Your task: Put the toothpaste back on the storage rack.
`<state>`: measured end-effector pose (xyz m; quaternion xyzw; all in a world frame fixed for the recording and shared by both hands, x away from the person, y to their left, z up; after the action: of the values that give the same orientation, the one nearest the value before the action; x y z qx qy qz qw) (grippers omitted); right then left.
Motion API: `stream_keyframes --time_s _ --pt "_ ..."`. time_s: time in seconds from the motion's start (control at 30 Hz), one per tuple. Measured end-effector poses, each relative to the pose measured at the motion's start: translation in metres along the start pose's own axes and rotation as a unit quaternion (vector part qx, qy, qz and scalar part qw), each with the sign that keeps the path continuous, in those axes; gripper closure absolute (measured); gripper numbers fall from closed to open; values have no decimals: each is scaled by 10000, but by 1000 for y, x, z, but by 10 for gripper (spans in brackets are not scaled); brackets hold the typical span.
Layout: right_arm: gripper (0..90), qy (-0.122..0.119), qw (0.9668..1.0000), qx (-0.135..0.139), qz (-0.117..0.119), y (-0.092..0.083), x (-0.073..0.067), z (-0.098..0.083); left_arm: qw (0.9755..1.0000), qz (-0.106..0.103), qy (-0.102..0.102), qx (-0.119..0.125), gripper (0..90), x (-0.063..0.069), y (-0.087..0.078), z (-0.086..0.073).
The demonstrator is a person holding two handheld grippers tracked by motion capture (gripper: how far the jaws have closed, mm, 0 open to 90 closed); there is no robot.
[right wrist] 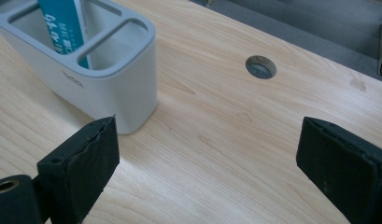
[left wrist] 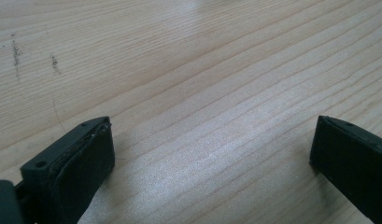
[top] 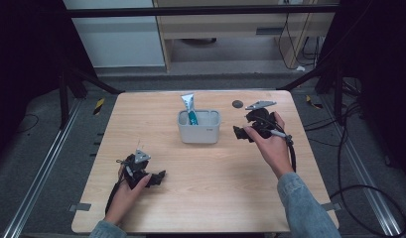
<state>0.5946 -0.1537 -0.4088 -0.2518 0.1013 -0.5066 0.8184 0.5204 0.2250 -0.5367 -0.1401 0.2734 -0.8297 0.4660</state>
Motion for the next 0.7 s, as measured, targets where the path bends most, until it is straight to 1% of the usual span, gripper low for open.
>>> stream_keyframes --time_s 0.07,0.1,0.13,0.17,0.2,0.23,0.27,0.3,0.33,0.37,0.4,0.5,0.63,0.67,0.7 --pt "61 138 9999 3 5 -1 4 -5 10000 1 0 0 0 0 0 0" --pt "61 138 9999 3 5 -1 4 -5 10000 1 0 0 0 0 0 0" --pt "58 217 9998 -24 2 -1 9 -9 10000 0 0 1 0 0 0 0" --pt "58 217 9998 -24 2 -1 9 -9 10000 0 0 1 0 0 0 0" --pt "54 269 9996 -45 -16 -1 13 -14 10000 1 1 1 0 0 0 0" --pt "54 269 9996 -45 -16 -1 13 -14 10000 1 1 1 0 0 0 0" --pt "52 321 9994 -74 -38 0 17 -19 10000 1 2 0 0 0 0 0" --pt "52 321 9994 -74 -38 0 17 -19 10000 1 2 0 0 0 0 0" --pt "53 284 9994 -178 -99 0 21 -24 10000 1 2 0 0 0 0 0" --pt "53 284 9994 -178 -99 0 21 -24 10000 1 2 0 0 0 0 0" --pt "56 235 9994 -206 -161 0 23 -27 10000 1 1 0 0 0 0 0" --pt "63 283 9990 -249 -232 -2 31 -35 10000 1 2 0 0 0 0 0" --pt "79 305 9988 -284 -272 -3 35 -41 10000 1 2 0 0 0 0 0" --pt "90 202 9985 -392 -317 -3 38 -45 10000 2 1 0 0 0 0 0" --pt "90 202 9985 -392 -317 -3 38 -45 10000 2 1 0 0 0 0 0"
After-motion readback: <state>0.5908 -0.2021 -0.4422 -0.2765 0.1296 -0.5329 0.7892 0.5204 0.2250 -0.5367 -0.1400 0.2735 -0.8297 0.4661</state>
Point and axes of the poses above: each handheld gripper's, and its own axes: y roughly forward along the jaws, z roughly out of its top, x roughly to its right, the point moved 4 cm from there along y, roughly forward along the jaws, and after that the axes turned 9 degrees about x, right-handed, at the moved point
